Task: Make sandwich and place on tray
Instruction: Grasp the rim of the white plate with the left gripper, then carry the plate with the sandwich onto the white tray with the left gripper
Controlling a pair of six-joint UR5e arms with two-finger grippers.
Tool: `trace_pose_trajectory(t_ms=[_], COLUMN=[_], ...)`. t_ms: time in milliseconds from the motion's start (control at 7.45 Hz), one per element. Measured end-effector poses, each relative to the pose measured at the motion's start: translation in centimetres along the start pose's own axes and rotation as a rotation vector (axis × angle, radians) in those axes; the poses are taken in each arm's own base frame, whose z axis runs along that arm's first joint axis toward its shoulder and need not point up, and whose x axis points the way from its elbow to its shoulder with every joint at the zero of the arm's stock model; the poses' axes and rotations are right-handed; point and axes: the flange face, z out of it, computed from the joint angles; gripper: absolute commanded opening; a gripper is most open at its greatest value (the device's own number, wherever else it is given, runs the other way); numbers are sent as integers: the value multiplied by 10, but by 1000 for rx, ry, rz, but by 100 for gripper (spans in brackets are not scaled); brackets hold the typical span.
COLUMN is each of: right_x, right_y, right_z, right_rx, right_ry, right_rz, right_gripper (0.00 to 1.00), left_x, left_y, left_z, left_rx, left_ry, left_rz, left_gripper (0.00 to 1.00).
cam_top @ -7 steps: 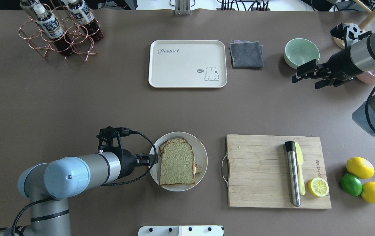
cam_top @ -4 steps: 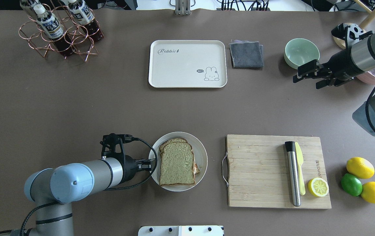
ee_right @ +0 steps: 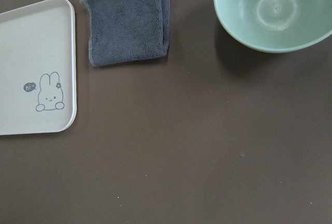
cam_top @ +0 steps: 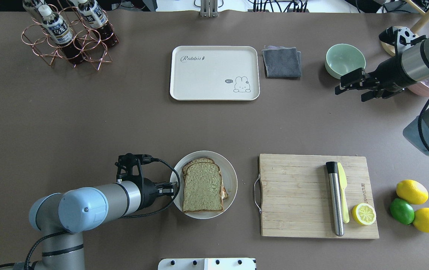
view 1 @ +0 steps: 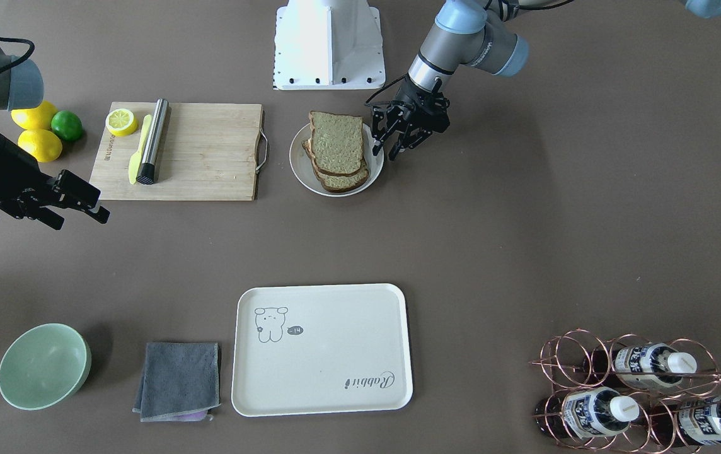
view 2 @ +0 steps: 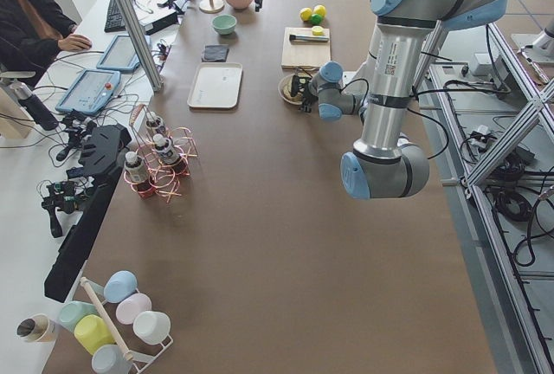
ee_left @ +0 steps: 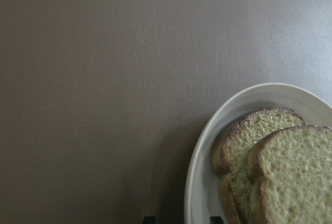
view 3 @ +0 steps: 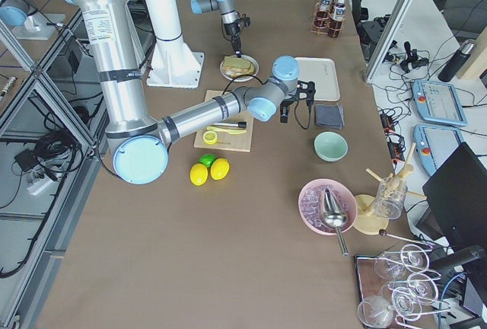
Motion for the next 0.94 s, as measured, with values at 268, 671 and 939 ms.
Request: trace_pose_trajectory(t_ms=[268,671,939], right_x=[0,0,0], right_y=[0,0,0], right_z=[0,0,0], right_rx=[0,0,0], right_ry=[-1,-1,-1], right_rz=[-1,-1,0], right_gripper=[99,99,99], left_x=[1,2,8], left_y=[1,3,6], left_z=[0,1,1], left_rx=[-2,-4,-9], left_ry=[2,3,11], left_rz=[1,1,2], left_gripper=[37,0,0])
